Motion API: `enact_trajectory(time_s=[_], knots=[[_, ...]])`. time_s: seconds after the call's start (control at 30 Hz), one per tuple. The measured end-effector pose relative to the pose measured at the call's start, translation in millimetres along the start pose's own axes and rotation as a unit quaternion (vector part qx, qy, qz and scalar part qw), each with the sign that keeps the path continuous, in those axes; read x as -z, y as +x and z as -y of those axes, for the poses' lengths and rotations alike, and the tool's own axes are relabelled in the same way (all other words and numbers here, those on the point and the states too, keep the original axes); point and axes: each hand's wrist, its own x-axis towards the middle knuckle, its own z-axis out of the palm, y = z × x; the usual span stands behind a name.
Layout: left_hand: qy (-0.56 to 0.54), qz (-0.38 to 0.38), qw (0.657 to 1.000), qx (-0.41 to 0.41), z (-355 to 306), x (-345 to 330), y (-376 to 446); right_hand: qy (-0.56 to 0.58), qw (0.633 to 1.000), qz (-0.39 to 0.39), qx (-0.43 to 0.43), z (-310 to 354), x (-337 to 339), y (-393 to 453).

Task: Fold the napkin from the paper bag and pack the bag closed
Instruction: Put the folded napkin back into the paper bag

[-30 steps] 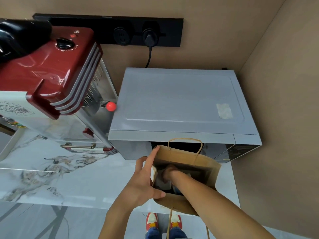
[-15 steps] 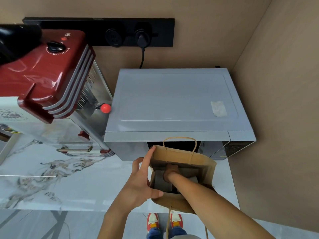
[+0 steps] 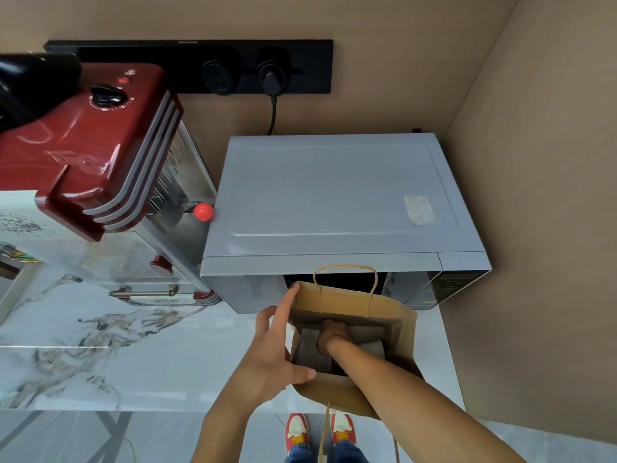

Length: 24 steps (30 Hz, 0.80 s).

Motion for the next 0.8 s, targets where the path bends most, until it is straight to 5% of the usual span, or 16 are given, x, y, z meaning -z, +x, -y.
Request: enact_trajectory(time_s=[0.07,0.8], knots=[[-0.001,-0.003,1.0,0.004,0.1,-1.2,0.8,-0.062,0.997,0.0,0.036,0.0,-0.3,-4.4],[-0.087,-0.009,0.996,0.021,-0.7,-13.6,11.1,0.054,0.997,-0.044,-0.023,0.9,16.8,-38.4]])
